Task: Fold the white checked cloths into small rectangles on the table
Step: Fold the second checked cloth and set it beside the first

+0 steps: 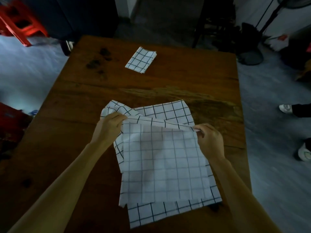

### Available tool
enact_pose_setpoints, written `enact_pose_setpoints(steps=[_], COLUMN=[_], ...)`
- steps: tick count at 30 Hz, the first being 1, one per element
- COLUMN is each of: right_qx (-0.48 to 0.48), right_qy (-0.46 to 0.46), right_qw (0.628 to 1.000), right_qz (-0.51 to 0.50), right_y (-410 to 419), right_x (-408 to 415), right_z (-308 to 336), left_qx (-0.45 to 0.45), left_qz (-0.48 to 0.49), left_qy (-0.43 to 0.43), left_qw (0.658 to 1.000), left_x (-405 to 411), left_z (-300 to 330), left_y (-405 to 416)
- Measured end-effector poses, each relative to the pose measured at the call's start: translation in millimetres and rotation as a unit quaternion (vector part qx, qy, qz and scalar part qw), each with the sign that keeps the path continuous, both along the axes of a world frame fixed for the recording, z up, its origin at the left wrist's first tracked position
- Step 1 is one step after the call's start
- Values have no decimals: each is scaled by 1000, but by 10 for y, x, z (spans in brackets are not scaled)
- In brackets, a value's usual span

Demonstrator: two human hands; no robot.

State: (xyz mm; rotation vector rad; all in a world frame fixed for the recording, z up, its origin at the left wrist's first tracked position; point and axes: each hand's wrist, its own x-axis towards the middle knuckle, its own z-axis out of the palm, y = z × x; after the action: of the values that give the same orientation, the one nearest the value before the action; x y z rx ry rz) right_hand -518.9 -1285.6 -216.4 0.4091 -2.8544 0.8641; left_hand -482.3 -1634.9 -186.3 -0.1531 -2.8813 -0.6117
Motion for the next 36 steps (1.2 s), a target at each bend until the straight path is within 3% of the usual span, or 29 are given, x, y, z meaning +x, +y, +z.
enact_pose_setpoints(steps=[10,13,19,22,26,31,36], right_qx=[43,78,152,211,183,90,119], right_qy=[-121,-146,-242,-296,-271,-198,-220], right_qw=[990,984,958,931,944,975,961], right_qz=[-51,-61,-35,-11,-33,47,121], right_y=[192,263,282,247,90,-448,-903], right_x=[1176,1420,1659,1615,1384,1001,703], right_z=[-123,-136,-237,-189,-36,-124,-483], left_qx=[-61,-70,-108,-48,18,-71,-123], left_qz=[-133,-133,-136,-93,-21,6,40], left_qy=[-43,-85,-267,-240,-111,-161,-243], left_qw=[988,985,948,965,993,984,961], left_x=[1117,1382,1616,1551,1191,770,699], left_z=[-217,-322,-289,-194,-246,-548,-1021], left_y=[344,447,521,562,708,1160,1200])
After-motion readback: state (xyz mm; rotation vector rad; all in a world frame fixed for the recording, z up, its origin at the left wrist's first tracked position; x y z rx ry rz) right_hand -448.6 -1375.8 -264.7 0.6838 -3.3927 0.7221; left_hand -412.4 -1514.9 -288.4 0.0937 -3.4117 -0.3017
